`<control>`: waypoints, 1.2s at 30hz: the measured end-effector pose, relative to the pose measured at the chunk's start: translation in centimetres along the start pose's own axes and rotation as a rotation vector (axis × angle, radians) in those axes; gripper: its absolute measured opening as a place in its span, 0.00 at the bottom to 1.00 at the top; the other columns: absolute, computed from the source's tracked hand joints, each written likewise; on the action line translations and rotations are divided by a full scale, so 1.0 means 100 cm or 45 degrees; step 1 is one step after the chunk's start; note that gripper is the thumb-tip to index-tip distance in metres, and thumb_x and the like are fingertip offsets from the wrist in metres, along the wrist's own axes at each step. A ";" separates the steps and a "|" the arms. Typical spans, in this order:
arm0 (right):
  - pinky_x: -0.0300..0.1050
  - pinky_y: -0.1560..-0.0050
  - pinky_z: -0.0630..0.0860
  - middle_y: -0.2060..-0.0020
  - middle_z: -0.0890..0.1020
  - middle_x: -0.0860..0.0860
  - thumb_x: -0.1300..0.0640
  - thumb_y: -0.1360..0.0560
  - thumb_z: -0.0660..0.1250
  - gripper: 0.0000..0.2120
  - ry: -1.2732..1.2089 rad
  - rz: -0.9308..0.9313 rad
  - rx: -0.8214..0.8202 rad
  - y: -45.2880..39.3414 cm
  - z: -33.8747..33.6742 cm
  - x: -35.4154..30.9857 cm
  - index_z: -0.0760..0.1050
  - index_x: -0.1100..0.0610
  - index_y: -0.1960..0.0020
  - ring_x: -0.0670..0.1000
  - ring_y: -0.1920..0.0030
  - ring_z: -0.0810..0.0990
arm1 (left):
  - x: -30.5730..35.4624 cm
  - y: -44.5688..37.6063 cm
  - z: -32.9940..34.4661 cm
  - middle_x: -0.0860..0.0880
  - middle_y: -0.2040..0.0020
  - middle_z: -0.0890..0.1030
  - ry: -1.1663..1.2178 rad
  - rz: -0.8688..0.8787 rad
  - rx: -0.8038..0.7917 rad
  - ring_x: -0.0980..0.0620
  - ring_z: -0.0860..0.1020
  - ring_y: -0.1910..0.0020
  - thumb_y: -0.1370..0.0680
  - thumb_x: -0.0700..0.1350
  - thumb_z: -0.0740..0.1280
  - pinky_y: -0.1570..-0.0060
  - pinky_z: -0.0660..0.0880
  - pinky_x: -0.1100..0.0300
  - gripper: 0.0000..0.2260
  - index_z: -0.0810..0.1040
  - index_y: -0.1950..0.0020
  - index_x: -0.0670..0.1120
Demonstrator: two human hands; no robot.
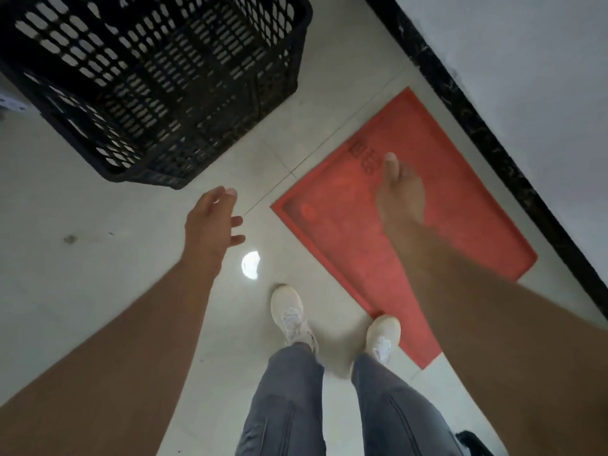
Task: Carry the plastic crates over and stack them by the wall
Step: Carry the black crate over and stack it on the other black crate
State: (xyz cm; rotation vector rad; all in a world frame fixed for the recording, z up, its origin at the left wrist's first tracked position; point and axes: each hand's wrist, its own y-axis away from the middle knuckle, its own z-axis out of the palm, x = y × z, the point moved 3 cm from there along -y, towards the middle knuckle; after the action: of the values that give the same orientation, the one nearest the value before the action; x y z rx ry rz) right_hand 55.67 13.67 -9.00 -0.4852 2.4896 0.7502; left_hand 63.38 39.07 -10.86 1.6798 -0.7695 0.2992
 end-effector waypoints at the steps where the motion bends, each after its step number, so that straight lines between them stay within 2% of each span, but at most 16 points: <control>1: 0.46 0.50 0.67 0.47 0.80 0.63 0.52 0.18 0.52 0.20 -0.018 0.041 0.009 0.001 -0.009 0.011 0.76 0.66 0.44 0.61 0.45 0.77 | -0.002 0.006 0.009 0.52 0.48 0.75 -0.017 -0.018 -0.034 0.48 0.79 0.47 0.22 0.52 0.63 0.55 0.80 0.51 0.19 0.71 0.32 0.49; 5: 0.45 0.43 0.72 0.44 0.79 0.59 0.60 0.22 0.57 0.15 -0.093 0.282 -0.027 0.003 -0.045 0.065 0.74 0.63 0.39 0.58 0.42 0.78 | -0.009 0.033 0.049 0.50 0.39 0.72 -0.113 -0.051 -0.137 0.48 0.78 0.45 0.21 0.52 0.62 0.56 0.80 0.49 0.22 0.66 0.28 0.49; 8: 0.48 0.42 0.72 0.50 0.76 0.52 0.58 0.27 0.60 0.21 -0.188 0.419 -0.013 0.013 -0.073 0.107 0.73 0.61 0.36 0.51 0.50 0.74 | -0.015 0.054 0.082 0.50 0.37 0.74 -0.244 0.026 -0.187 0.48 0.77 0.44 0.22 0.53 0.63 0.53 0.79 0.51 0.23 0.67 0.28 0.50; 9: 0.51 0.39 0.72 0.50 0.77 0.52 0.56 0.30 0.60 0.24 -0.259 0.453 0.036 0.018 -0.084 0.123 0.73 0.61 0.35 0.51 0.49 0.75 | -0.018 0.062 0.093 0.50 0.36 0.74 -0.300 0.066 -0.200 0.49 0.77 0.43 0.22 0.54 0.63 0.51 0.78 0.52 0.23 0.68 0.28 0.50; 11: 0.53 0.37 0.73 0.49 0.79 0.53 0.56 0.29 0.62 0.23 -0.322 0.526 0.093 0.029 -0.106 0.158 0.74 0.59 0.35 0.53 0.47 0.78 | -0.026 0.079 0.117 0.50 0.35 0.75 -0.392 0.130 -0.231 0.49 0.76 0.40 0.23 0.55 0.64 0.49 0.76 0.53 0.23 0.69 0.29 0.51; 14: 0.50 0.42 0.74 0.53 0.78 0.52 0.54 0.23 0.60 0.16 -0.373 0.569 0.156 0.051 -0.144 0.208 0.76 0.59 0.38 0.53 0.50 0.78 | -0.046 0.114 0.158 0.50 0.33 0.73 -0.438 0.146 -0.313 0.48 0.74 0.37 0.24 0.55 0.64 0.52 0.77 0.53 0.22 0.71 0.30 0.52; 17: 0.51 0.48 0.74 0.56 0.78 0.54 0.50 0.21 0.56 0.15 -0.458 0.616 0.278 0.080 -0.181 0.262 0.76 0.59 0.49 0.58 0.51 0.80 | -0.073 0.158 0.201 0.50 0.31 0.71 -0.490 0.144 -0.420 0.48 0.72 0.35 0.23 0.54 0.65 0.57 0.79 0.52 0.21 0.71 0.31 0.53; 18: 0.52 0.48 0.75 0.56 0.78 0.55 0.50 0.20 0.55 0.15 -0.480 0.657 0.305 0.091 -0.192 0.280 0.76 0.58 0.50 0.60 0.51 0.80 | -0.083 0.174 0.216 0.50 0.31 0.71 -0.512 0.144 -0.450 0.47 0.72 0.35 0.23 0.53 0.65 0.58 0.80 0.51 0.21 0.70 0.31 0.53; 20: 0.54 0.45 0.75 0.51 0.80 0.56 0.56 0.22 0.55 0.14 -0.524 0.751 0.335 0.112 -0.213 0.319 0.77 0.58 0.44 0.60 0.47 0.80 | -0.104 0.206 0.243 0.51 0.33 0.70 -0.561 0.152 -0.508 0.48 0.72 0.37 0.22 0.52 0.64 0.58 0.80 0.51 0.21 0.69 0.30 0.52; 23: 0.54 0.38 0.74 0.42 0.80 0.55 0.65 0.27 0.55 0.22 -0.591 0.891 0.383 0.144 -0.243 0.375 0.74 0.58 0.36 0.58 0.42 0.79 | -0.135 0.252 0.280 0.52 0.36 0.72 -0.660 0.214 -0.588 0.50 0.73 0.39 0.22 0.52 0.63 0.55 0.79 0.52 0.20 0.69 0.30 0.53; 26: 0.54 0.38 0.73 0.45 0.79 0.53 0.62 0.25 0.57 0.19 -0.704 0.976 0.447 0.179 -0.269 0.422 0.74 0.58 0.36 0.56 0.42 0.79 | -0.165 0.292 0.309 0.52 0.37 0.73 -0.750 0.282 -0.655 0.51 0.73 0.40 0.21 0.52 0.63 0.51 0.75 0.53 0.18 0.71 0.31 0.53; 29: 0.53 0.37 0.73 0.41 0.80 0.54 0.57 0.23 0.57 0.17 -0.784 1.009 0.536 0.212 -0.292 0.465 0.74 0.57 0.36 0.55 0.41 0.78 | -0.194 0.329 0.332 0.53 0.38 0.73 -0.829 0.302 -0.704 0.50 0.73 0.37 0.21 0.52 0.63 0.48 0.76 0.51 0.14 0.73 0.36 0.55; 32: 0.49 0.36 0.72 0.38 0.78 0.54 0.62 0.24 0.57 0.19 -0.832 1.069 0.604 0.247 -0.308 0.509 0.73 0.56 0.34 0.53 0.39 0.76 | -0.225 0.362 0.350 0.52 0.38 0.74 -0.885 0.315 -0.749 0.50 0.72 0.38 0.21 0.52 0.63 0.43 0.75 0.49 0.08 0.73 0.42 0.56; 34: 0.45 0.37 0.71 0.36 0.76 0.53 0.64 0.24 0.57 0.21 -0.838 1.103 0.645 0.268 -0.317 0.532 0.72 0.55 0.33 0.53 0.38 0.75 | -0.244 0.380 0.360 0.54 0.39 0.75 -0.945 0.346 -0.800 0.51 0.73 0.38 0.22 0.53 0.63 0.40 0.73 0.50 0.11 0.75 0.41 0.53; 36: 0.44 0.38 0.70 0.35 0.76 0.53 0.63 0.25 0.57 0.21 -0.844 1.142 0.689 0.286 -0.322 0.550 0.72 0.55 0.32 0.52 0.37 0.75 | -0.263 0.394 0.369 0.55 0.38 0.76 -1.036 0.374 -0.844 0.52 0.73 0.37 0.23 0.56 0.63 0.36 0.70 0.49 0.18 0.77 0.37 0.50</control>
State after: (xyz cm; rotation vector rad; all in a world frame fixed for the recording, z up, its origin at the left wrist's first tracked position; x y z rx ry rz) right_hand -13.67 6.77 -3.71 0.9718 2.0388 0.3799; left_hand 11.24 9.77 -5.40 1.0119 -1.5232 -0.4447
